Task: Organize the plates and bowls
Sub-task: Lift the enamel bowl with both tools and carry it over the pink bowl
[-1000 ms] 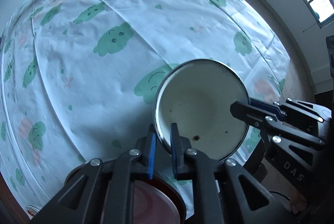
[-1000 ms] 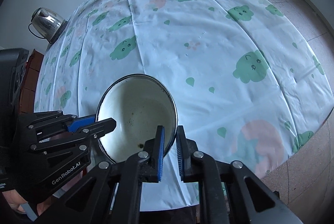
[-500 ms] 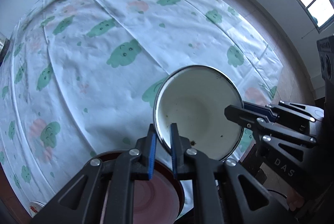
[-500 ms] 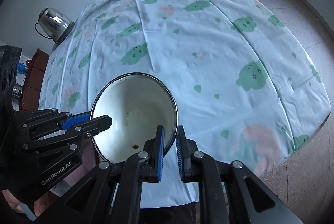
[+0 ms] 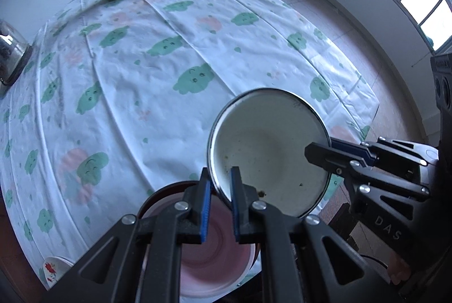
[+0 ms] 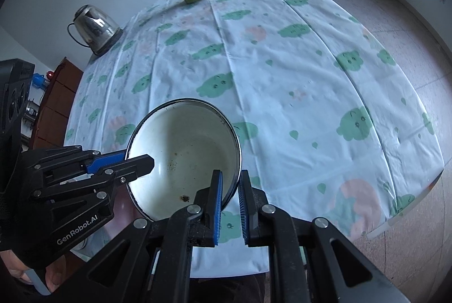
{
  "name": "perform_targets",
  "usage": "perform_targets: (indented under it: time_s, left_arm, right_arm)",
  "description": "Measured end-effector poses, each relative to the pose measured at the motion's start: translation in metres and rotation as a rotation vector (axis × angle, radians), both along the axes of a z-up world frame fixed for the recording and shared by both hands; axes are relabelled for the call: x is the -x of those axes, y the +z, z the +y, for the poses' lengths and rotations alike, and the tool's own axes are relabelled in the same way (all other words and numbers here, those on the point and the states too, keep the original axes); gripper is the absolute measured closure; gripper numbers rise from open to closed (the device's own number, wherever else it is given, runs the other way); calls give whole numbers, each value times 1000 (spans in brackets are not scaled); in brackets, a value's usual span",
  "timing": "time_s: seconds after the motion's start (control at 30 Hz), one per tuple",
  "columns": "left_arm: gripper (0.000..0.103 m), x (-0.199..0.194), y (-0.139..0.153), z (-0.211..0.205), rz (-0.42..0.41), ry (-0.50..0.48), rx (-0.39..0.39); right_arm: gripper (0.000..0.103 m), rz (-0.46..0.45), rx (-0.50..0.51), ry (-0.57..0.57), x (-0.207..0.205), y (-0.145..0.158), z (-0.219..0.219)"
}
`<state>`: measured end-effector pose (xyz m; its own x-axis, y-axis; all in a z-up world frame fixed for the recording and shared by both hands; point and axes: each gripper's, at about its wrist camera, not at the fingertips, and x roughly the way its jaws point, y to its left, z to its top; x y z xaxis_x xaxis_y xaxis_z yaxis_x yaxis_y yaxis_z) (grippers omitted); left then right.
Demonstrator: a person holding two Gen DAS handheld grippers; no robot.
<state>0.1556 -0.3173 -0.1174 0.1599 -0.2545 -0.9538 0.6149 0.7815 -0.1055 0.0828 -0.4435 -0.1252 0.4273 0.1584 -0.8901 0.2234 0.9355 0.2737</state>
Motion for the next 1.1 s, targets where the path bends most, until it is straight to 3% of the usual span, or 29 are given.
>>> perform_targets:
  time_s: [1.1]
  left_arm:
    - [93,15,18,74,-33,122,0]
  right_arm:
    - [90,-21,13,134,0,16,74]
